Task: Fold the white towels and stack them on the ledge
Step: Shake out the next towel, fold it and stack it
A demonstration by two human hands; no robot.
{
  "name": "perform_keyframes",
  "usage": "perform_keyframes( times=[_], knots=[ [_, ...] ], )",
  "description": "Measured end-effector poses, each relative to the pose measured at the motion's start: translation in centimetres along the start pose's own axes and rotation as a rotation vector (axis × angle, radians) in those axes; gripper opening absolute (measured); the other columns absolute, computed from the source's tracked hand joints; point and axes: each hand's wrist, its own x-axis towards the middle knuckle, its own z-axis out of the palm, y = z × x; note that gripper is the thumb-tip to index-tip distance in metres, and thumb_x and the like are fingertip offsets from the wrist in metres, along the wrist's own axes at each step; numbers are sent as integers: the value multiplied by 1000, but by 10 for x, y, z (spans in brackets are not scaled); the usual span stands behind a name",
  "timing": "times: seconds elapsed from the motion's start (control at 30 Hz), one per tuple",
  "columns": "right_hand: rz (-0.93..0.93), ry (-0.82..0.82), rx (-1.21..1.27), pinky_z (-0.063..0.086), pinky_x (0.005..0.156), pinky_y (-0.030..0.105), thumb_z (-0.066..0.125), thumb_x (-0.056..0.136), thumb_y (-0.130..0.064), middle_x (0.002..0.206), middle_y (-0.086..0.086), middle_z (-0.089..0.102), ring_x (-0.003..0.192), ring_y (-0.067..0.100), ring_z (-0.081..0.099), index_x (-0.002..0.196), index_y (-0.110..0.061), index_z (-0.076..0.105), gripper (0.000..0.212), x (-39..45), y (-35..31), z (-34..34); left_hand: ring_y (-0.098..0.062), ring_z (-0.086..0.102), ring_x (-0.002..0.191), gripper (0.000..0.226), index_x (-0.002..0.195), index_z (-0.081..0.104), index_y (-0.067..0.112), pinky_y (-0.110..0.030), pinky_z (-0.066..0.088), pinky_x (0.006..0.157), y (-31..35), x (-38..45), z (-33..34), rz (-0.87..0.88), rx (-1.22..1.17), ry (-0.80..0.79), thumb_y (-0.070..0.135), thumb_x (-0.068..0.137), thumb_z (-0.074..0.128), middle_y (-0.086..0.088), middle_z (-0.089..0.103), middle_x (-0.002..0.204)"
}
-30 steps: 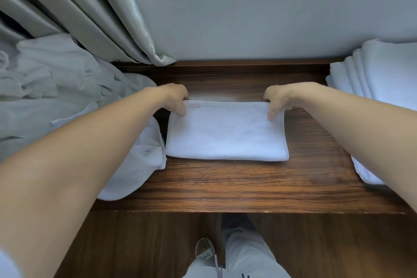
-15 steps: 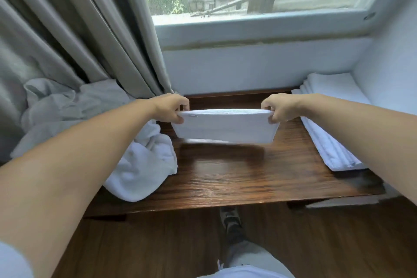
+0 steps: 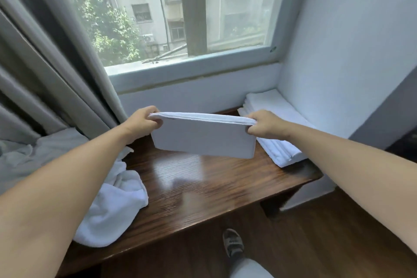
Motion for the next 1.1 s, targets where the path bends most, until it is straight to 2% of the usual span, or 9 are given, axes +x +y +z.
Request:
perform_keyframes(
  times=[0.13, 0.3, 0.4, 0.53, 0.63, 0.77, 0.9, 1.0, 1.1],
  knots=[
    [87, 129, 143, 35, 61, 34, 57, 82, -13, 68, 6, 55, 66, 20, 46, 72, -9, 53, 11, -12, 44, 16, -19, 51, 72, 9, 95, 63, 5, -31, 40, 67, 17, 31, 46, -28, -121, 94, 12, 90, 64, -5, 59, 81],
    [203, 255, 249, 26, 58, 35, 58, 86, -10, 62, 6, 43, 62, 19, 37, 66, -8, 43, 25, -14, 94, 17, -24, 64, 84, 49, 90, 66, 6, -44, 55, 82, 18, 117, 105, -52, -192, 10, 52, 72, 60, -7, 71, 86],
    [278, 311, 370, 26, 59, 33, 59, 87, -11, 59, -2, 37, 59, 15, 32, 66, -10, 39, 29, -14, 120, 6, -28, 60, 98, 35, 109, 54, 8, -47, 50, 87, 68, 139, 132, 11, -105, -27, 40, 95, 54, -6, 64, 103],
    [425, 391, 579, 38, 53, 23, 61, 87, -9, 59, -4, 39, 53, 9, 37, 69, -5, 45, 25, -13, 147, -21, -26, 48, 79, 25, 104, 34, 7, -41, 35, 67, 135, 186, 161, 156, -2, -49, 30, 106, 43, -8, 52, 85],
    [575, 505, 942, 55, 57, 29, 61, 88, -7, 81, 18, 69, 77, 25, 69, 87, 6, 65, 13, -7, 173, -38, -27, 48, 82, 19, 110, 40, 11, -40, 34, 70, 190, 238, 189, 311, 35, -75, 30, 107, 44, -3, 51, 83],
    [794, 678, 1252, 58, 65, 38, 56, 93, -3, 103, 18, 77, 98, 34, 74, 103, -7, 73, 20, 3, 208, -29, -27, 55, 97, 33, 131, 48, 16, -38, 42, 79, 252, 297, 252, 387, 123, -185, 37, 106, 48, -4, 61, 107],
    [919, 665, 1299, 62, 62, 38, 54, 96, -2, 106, 12, 78, 97, 32, 75, 107, -11, 72, 23, 6, 229, 3, -44, 61, 111, 52, 147, 28, 5, -47, 51, 88, 252, 328, 316, 399, 480, -358, 35, 108, 42, -26, 60, 128],
    [952, 657, 1252, 64, 66, 44, 59, 93, -6, 105, 7, 77, 95, 29, 75, 111, -14, 69, 23, 4, 233, 20, -45, 62, 111, 43, 144, 29, 6, -50, 51, 89, 236, 332, 337, 449, 677, -300, 30, 109, 36, -24, 59, 131],
    [962, 663, 1226, 64, 68, 51, 59, 90, -6, 109, 6, 75, 97, 29, 74, 115, -18, 65, 29, 5, 238, 30, -44, 63, 104, 38, 143, 31, 9, -48, 51, 80, 228, 338, 341, 498, 681, -262, 27, 109, 34, -19, 57, 129]
  ],
)
